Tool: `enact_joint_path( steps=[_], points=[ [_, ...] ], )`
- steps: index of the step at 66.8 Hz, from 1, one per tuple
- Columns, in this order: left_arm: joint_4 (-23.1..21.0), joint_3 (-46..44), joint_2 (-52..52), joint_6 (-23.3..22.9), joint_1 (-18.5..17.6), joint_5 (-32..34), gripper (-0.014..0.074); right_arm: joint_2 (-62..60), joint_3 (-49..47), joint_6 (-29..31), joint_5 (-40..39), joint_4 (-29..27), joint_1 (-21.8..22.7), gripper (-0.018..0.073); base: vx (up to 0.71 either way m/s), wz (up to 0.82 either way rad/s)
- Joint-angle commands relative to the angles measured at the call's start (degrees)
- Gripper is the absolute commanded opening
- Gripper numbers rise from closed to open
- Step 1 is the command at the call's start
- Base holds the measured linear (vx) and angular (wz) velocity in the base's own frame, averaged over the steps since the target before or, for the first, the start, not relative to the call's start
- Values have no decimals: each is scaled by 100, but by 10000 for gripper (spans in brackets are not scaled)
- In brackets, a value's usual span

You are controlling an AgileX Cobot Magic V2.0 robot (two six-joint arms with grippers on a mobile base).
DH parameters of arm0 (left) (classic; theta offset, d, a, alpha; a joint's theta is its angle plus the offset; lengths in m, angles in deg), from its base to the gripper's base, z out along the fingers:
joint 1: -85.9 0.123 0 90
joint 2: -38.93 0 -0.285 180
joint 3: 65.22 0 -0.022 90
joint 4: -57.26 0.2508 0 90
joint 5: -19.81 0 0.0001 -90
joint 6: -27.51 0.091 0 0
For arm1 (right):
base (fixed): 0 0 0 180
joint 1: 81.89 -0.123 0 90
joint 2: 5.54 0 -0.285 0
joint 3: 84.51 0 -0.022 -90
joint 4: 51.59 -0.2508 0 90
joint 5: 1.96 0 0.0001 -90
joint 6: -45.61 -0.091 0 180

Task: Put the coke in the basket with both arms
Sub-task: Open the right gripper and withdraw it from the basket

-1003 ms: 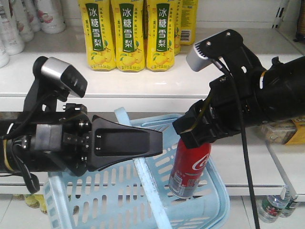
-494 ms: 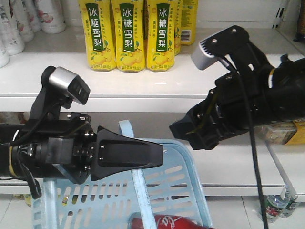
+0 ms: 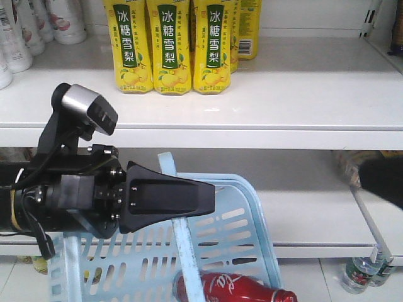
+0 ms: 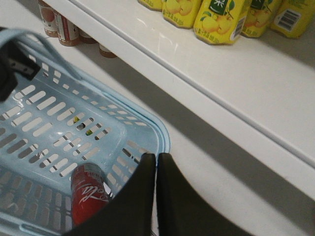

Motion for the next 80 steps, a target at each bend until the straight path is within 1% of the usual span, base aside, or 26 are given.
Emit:
enact_joint_path(
  steps=[1,5,11,18,22,24,30,34,43,80],
  points=[
    [-767,-213,205,33,-36,1220,-6,-806,1012,25,-1042,92,10,-6,0,0],
    [-767,-213,205,33,-36,1220,-6,-1404,1732,14,-1580,187,10,-6,0,0],
    [-767,-213,205,33,-36,1220,-6,-2136,2782,-235,-2198,394,10,-5,0,0],
    [-767,-213,205,33,-36,1220,-6,-2874,3664,-717,-2464,598,10,-5,0,0],
    [-767,-213,205,33,-36,1220,-6,-3168,3959,-864,-2485,781,10,-5,0,0],
    [-767,-213,205,33,-36,1220,-6,-3296,4094,-888,-2596,958,10,-5,0,0],
    [-767,-213,205,33,-36,1220,-6,-3588,4226,-937,-2906,1495,10,-5,0,0],
    [-767,-213,205,33,-36,1220,-6,-3654,4220,-1024,-2906,1638,10,-5,0,0],
    [-767,-213,205,33,-36,1220,-6,-3664,4220,-1203,-2860,1587,10,-5,0,0],
    [-767,-213,205,33,-36,1220,-6,-3664,4220,-1202,-2860,1581,10,-5,0,0]
  ],
)
